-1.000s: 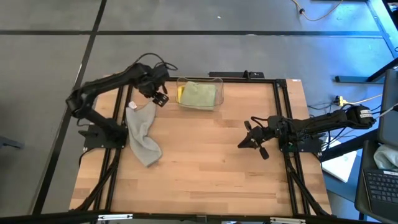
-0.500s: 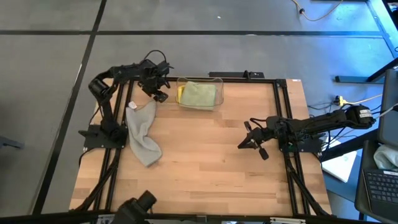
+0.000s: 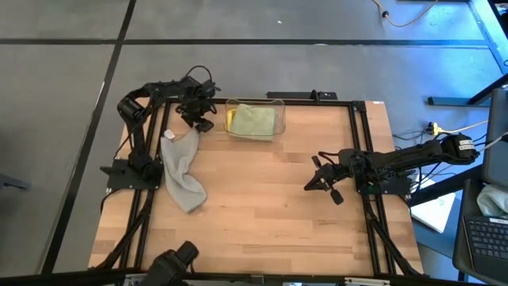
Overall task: Fold microfiber towels
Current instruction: Fold the gray microfiber cloth
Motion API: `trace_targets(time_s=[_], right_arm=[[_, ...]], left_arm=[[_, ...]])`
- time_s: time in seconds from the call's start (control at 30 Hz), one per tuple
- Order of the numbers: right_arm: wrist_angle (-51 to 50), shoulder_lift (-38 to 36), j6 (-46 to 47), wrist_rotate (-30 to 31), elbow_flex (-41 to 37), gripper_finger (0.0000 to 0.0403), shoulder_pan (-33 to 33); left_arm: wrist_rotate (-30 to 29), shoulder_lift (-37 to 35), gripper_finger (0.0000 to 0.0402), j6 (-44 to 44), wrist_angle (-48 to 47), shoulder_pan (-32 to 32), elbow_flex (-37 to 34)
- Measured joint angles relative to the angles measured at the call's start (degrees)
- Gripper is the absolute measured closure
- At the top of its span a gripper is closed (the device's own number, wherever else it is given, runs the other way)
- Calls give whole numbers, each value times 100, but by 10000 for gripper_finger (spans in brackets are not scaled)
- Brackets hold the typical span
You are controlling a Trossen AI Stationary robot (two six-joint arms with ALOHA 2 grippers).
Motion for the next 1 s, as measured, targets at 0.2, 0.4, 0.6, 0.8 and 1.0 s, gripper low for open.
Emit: trace_targets(time_s=[0.2,0.4,0.6,0.8,1.0], right_arm=[[-51,0,-11,11,0,378,0],[-72,0,-28,231,1,378,0],[-171,0,-148,367,2,378,0],[-504,0,-197,806,4,378,-1],[-628,0,-197,900,4,378,-2]], left_arm=[[134,86,183,158,-357,-178,0],[45,79,212,342,-636,-439,0],[-103,59,321,730,-1526,-804,0],[-121,-539,393,543,-2202,-1263,9],[123,-1542,400,-475,-2804,-2117,374]])
